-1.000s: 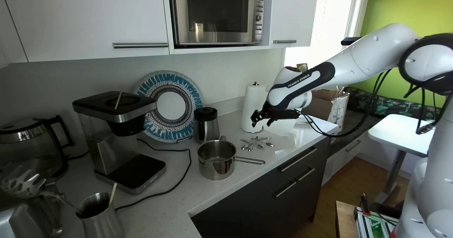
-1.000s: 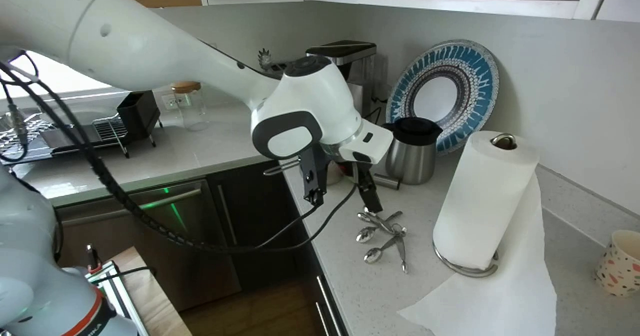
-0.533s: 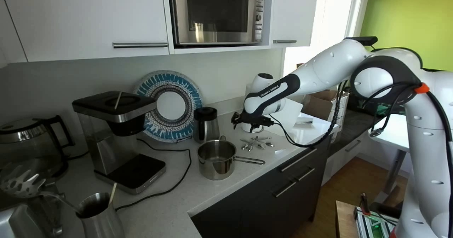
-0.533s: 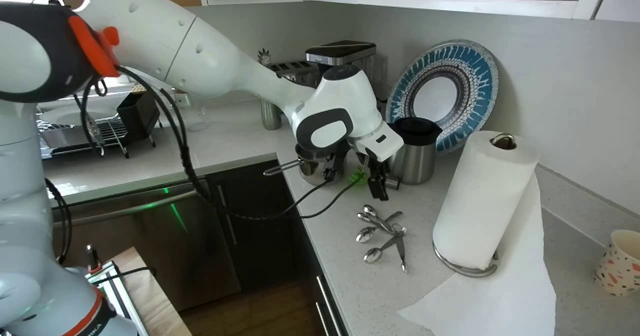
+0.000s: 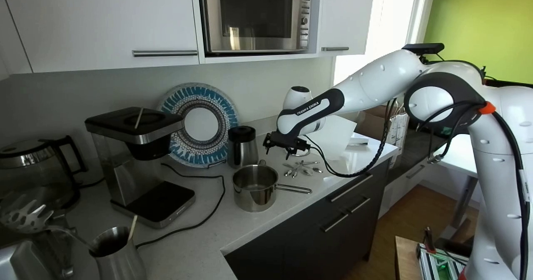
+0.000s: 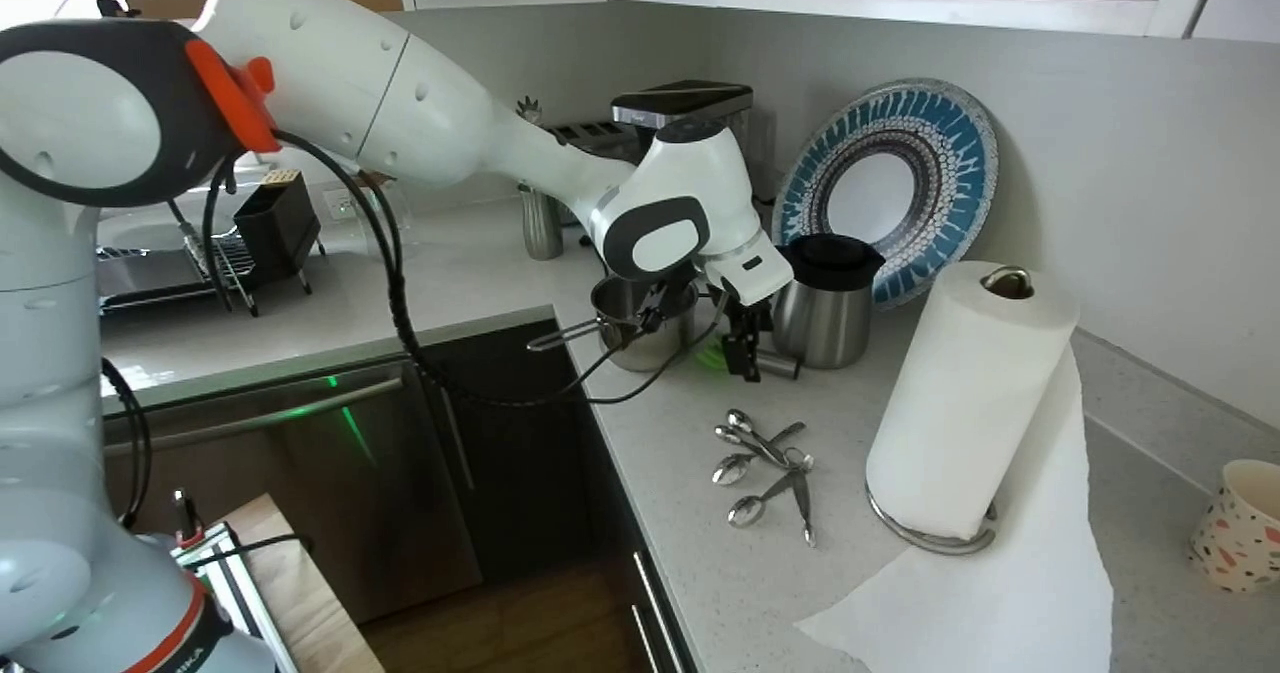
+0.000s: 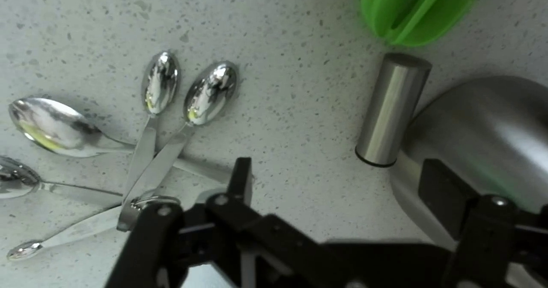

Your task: Pick up the small silver object next to the pot and put it on the drip tray of the coffee machine

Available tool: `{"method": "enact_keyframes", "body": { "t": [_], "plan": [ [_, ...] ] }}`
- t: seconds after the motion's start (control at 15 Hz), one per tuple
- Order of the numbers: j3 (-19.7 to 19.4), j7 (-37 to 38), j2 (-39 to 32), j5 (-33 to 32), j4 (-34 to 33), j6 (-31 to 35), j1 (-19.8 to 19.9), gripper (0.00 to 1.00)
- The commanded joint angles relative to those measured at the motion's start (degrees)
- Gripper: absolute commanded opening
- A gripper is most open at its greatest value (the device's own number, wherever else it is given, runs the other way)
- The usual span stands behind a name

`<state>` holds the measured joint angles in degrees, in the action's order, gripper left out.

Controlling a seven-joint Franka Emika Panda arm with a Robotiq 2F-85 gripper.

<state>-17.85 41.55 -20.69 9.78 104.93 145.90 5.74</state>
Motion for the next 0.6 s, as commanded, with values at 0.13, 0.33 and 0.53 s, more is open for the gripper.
{"method": "enact_keyframes", "body": {
  "t": [0.13, 0.33, 0.53],
  "plan": [
    [4.7, 0.6, -5.8, 6.9, -4.2, 3.6, 3.2, 1.00],
    [6.0, 0.1, -9.3, 8.9, -7.9, 4.3, 4.1, 1.00],
    [6.5, 0.2, -11.6, 9.2, -11.6, 4.1, 4.5, 1.00]
  ]
}}
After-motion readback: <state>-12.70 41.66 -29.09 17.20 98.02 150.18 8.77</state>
